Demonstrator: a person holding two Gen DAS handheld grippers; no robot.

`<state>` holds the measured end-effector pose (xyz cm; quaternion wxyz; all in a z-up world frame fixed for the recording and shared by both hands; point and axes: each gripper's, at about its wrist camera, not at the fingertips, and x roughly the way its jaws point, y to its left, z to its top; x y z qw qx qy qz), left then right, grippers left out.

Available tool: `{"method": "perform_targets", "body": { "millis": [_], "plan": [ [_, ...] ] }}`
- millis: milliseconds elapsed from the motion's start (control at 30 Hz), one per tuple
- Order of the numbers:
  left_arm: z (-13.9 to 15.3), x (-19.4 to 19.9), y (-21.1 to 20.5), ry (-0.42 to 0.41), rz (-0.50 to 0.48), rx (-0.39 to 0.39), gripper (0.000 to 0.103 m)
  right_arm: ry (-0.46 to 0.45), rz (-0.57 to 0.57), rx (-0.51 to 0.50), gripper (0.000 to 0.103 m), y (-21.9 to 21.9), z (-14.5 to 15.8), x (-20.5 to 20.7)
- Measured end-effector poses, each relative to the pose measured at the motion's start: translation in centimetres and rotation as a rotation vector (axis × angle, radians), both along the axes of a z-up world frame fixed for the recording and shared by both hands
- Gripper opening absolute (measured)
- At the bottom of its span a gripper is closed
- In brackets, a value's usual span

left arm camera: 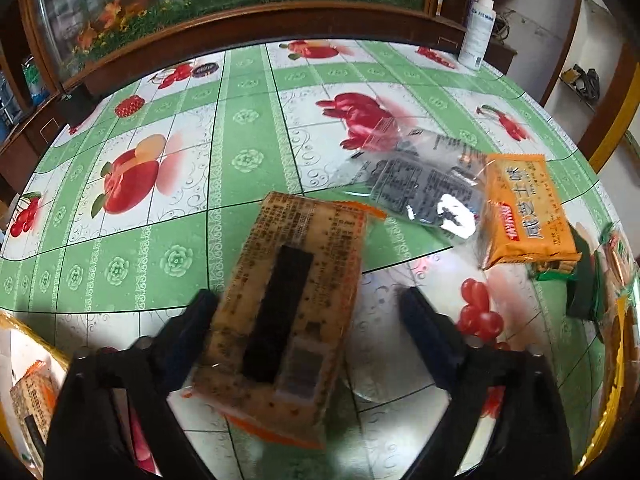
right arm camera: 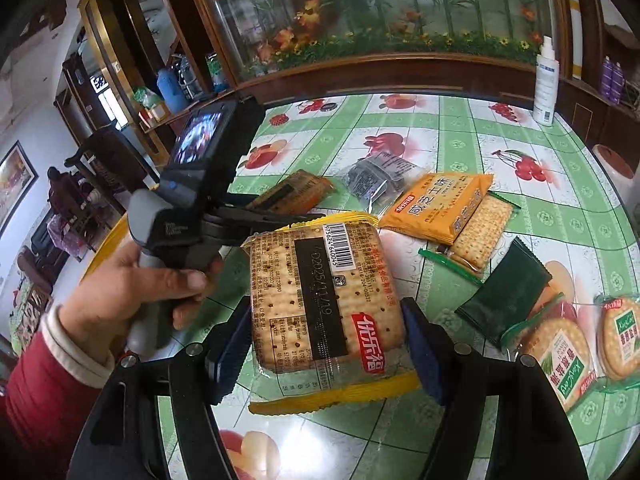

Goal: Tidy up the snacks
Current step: 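Grasp a tan cracker pack with left tool while right tool grasps another, then carry both tan cracker packs toward the white tray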

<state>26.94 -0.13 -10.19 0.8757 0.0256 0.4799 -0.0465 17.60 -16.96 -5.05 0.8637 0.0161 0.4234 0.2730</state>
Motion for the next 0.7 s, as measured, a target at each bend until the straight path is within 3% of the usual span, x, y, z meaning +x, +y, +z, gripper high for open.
{"method": "perform_targets", "body": {
  "millis": [33, 100, 400, 700],
  "plan": [
    [0.3, -0.2, -0.1, -0.013, 0.001, -0.002, 0.06, 0.001, -0.006, -0.001, 0.073, -0.2, 0.0, -0.1],
    [0.5, -0.3, -0.1, -0.011, 0.008, -0.004, 0.056, 0.002, -0.014, 0.0, 0.073, -0.6, 0.0, -0.3],
    [0.7, -4.5, -0.6, -0.074, 0.078, 0.005, 0.055, -0.026, -0.061, 0.009, 0.073, -2.3, 1.1, -2.6],
    [4.0, -12.1, 0.4, -0.192, 0.174, -0.003, 0.055, -0.047, -0.083, 0.014, 0.073, -3.0, 1.7, -5.5]
  ]
}}
